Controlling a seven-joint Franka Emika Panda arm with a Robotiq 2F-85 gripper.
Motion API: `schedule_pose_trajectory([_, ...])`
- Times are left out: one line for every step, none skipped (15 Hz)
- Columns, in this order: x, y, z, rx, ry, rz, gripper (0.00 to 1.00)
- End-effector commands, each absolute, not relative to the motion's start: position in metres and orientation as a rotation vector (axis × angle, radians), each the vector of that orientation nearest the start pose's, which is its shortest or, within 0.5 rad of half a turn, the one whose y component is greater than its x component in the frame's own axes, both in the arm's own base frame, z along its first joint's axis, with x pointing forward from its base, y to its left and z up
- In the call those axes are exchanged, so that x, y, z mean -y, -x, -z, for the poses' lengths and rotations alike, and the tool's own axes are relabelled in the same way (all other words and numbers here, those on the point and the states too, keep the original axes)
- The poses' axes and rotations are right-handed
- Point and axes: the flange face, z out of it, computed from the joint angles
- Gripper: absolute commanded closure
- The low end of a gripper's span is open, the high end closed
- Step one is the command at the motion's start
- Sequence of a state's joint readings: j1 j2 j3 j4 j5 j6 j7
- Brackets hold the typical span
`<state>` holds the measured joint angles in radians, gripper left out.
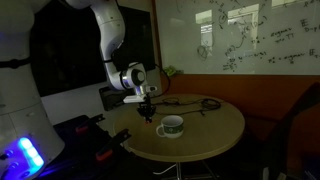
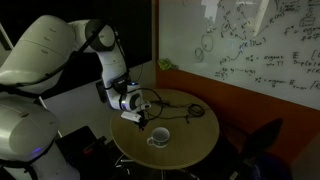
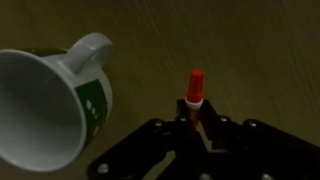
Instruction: Put the marker in the mug on the table
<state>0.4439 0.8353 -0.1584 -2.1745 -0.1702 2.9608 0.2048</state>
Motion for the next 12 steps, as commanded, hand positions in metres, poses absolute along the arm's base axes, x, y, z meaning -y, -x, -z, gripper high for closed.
schedule_pose_trajectory([-0.145, -0.498, -0.002, 0.417, 3.268, 0.049, 0.95])
schedule_pose_trajectory([-0.145, -0.501, -0.002, 0.401, 3.268, 0.075, 0.95])
schedule_pose_trajectory([-0.145, -0.505, -0.002, 0.391, 3.267, 0.088, 0.95])
schedule_pose_trajectory([-0.145, -0.507, -0.003, 0.377, 3.267, 0.097, 0.95])
schedule_pose_trajectory([-0.144, -0.510, -0.003, 0.357, 3.266, 0.097, 0.56])
schedule_pose_trajectory([-0.144, -0.512, -0.004, 0.342, 3.263, 0.102, 0.55])
schedule_pose_trajectory([-0.144, -0.513, -0.006, 0.325, 3.260, 0.112, 0.49])
schedule_pose_trajectory([-0.144, -0.515, -0.008, 0.310, 3.256, 0.116, 0.42])
schedule_pose_trajectory([-0.143, -0.516, -0.012, 0.277, 3.262, 0.112, 0.33])
schedule_pose_trajectory([-0.141, -0.517, -0.016, 0.238, 3.283, 0.081, 0.27])
schedule_pose_trajectory([-0.137, -0.517, -0.024, 0.190, 3.298, 0.018, 0.19])
schedule_pose_trajectory([-0.131, -0.518, -0.030, 0.142, 3.308, -0.035, 0.11])
